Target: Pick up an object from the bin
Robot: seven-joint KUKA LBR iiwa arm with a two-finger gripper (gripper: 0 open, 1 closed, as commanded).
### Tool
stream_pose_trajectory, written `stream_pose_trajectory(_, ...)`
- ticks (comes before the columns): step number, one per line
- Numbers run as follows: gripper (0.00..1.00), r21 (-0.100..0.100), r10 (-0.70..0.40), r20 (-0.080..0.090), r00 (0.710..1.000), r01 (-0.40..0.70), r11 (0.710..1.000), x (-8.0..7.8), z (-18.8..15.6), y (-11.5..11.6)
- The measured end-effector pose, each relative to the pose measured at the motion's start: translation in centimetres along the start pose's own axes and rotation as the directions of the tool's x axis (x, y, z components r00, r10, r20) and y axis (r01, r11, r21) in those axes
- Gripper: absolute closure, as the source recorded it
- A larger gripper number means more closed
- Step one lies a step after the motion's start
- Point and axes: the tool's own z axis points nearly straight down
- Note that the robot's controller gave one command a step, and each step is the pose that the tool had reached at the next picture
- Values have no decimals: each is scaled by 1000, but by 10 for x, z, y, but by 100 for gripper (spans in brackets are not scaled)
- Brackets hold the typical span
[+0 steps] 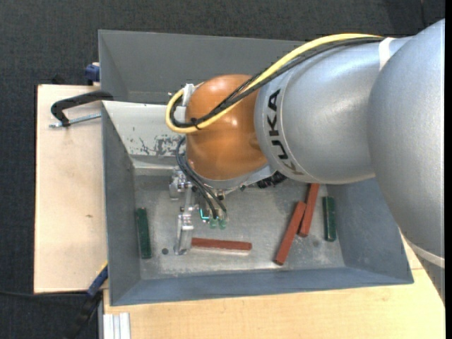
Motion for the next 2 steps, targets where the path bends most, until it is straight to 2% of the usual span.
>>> stream_pose_trajectory(1,0,-2,3,8,1000,-3,1000,-2,-4,-1)
stream_pose_trajectory(2,0,1,-143,9,990,143,990,-7,71,-48)
